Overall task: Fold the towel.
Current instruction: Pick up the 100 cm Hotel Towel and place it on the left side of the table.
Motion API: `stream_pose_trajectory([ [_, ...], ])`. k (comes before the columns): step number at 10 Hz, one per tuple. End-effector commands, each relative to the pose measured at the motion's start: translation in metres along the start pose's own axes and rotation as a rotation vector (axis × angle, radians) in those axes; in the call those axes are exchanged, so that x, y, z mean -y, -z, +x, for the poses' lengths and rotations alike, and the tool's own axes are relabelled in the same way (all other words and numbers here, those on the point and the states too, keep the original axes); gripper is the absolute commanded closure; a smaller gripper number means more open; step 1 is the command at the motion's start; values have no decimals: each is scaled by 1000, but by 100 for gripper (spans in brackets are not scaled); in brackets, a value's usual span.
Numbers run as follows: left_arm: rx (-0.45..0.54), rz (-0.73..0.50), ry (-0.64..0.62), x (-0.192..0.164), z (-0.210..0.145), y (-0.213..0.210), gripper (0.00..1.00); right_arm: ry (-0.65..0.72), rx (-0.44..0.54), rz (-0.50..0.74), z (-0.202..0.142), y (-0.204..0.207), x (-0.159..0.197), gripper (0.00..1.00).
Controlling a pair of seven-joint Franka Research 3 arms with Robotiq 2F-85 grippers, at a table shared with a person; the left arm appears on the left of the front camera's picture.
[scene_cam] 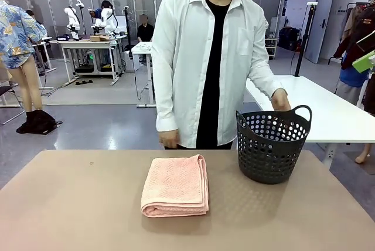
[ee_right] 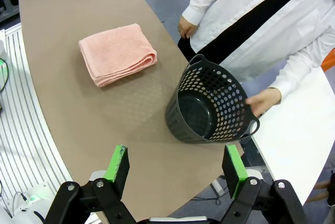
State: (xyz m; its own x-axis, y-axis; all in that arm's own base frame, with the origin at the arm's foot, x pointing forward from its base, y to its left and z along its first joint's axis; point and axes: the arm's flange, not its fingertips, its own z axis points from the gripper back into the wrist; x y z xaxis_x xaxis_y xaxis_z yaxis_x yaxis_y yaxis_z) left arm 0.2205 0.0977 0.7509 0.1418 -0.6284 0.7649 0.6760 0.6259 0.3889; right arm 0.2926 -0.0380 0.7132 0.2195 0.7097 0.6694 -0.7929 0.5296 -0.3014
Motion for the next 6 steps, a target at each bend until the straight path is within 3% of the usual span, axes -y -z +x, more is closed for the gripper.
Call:
stream_pose_trajectory([
  [1,-9,5,-3,-4,2,-1,0,1,-6,7,2,-1,1,9],
  [6,-9,5,-3,-4,2,-1,0,1,-6,7,2,-1,1,9],
])
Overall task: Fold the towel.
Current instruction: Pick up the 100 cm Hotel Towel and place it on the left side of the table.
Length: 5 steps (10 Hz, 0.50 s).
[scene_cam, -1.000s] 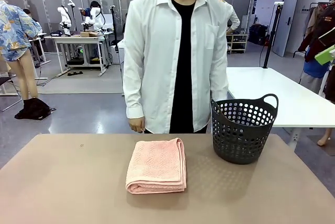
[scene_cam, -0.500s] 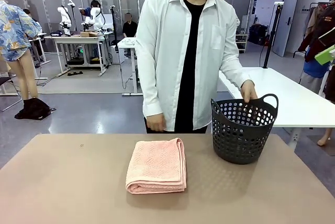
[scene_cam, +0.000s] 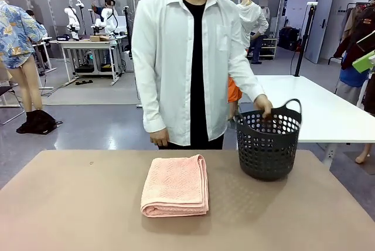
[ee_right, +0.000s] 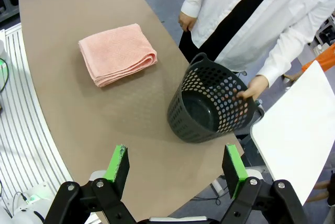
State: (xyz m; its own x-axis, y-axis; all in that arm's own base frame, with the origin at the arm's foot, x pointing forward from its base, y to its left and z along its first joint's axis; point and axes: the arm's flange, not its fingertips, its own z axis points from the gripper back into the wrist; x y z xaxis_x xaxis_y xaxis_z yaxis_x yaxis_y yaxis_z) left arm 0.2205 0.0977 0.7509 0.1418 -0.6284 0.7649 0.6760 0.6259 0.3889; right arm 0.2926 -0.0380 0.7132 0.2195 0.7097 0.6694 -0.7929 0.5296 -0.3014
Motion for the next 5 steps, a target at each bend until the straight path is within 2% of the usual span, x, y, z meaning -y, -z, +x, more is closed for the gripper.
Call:
stream_pose_trajectory([
  [1,-9,5,-3,-4,2,-1,0,1,-6,7,2,-1,1,9],
  [5,-9,5,-3,-4,2,-1,0,1,-6,7,2,-1,1,9],
])
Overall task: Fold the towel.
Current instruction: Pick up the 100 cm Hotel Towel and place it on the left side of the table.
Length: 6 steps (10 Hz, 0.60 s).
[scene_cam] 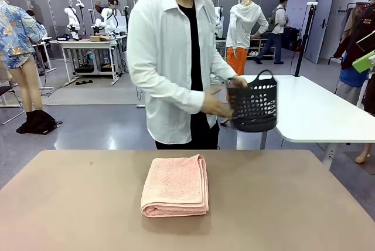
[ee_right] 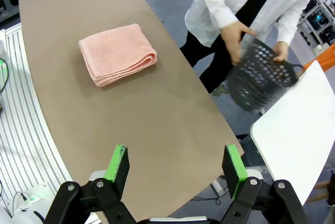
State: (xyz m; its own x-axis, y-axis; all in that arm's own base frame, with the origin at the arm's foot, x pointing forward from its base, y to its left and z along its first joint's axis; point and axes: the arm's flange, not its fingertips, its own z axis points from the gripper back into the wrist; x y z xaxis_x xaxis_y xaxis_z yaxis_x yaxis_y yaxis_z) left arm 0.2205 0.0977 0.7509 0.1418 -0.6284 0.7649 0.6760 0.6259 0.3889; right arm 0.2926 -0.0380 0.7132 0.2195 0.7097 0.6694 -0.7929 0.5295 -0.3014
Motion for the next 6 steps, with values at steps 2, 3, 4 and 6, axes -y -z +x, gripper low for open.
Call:
stream_pose_trajectory([
  [2,-9,5,-3,-4,2,-1,0,1,-6,7,2,-1,1,9],
  [3,-9,5,-3,-4,2,-1,0,1,-6,7,2,-1,1,9],
  [4,-9,5,-3,-4,2,-1,0,1,-6,7,2,-1,1,9],
  [6,-9,5,-3,-4,2,-1,0,1,-6,7,2,-1,1,9],
])
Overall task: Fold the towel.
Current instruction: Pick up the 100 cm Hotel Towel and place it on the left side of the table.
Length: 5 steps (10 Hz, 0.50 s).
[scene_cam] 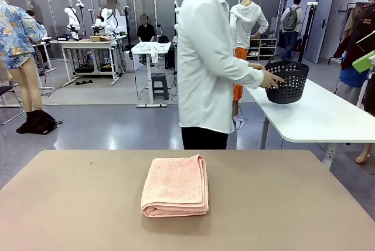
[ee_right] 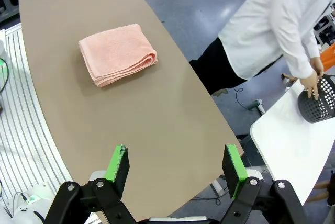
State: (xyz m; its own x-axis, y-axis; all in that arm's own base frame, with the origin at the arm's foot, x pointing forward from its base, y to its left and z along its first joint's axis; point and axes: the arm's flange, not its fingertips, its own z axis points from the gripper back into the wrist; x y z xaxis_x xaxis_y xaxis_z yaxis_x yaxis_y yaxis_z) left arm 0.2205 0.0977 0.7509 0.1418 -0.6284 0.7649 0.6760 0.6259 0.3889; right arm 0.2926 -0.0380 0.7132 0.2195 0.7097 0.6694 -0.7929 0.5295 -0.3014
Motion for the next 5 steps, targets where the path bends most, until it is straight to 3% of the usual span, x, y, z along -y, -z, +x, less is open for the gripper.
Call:
stream_pose_trajectory([
  [1,-9,5,-3,-4,2,-1,0,1,-6,7,2,-1,1,9],
  [2,0,0,0,0,0,0,0,1,-6,7,2,-1,1,9],
  [5,-64,-140,-226,-11,-14,76,0,1,-6,7,2,-1,1,9],
])
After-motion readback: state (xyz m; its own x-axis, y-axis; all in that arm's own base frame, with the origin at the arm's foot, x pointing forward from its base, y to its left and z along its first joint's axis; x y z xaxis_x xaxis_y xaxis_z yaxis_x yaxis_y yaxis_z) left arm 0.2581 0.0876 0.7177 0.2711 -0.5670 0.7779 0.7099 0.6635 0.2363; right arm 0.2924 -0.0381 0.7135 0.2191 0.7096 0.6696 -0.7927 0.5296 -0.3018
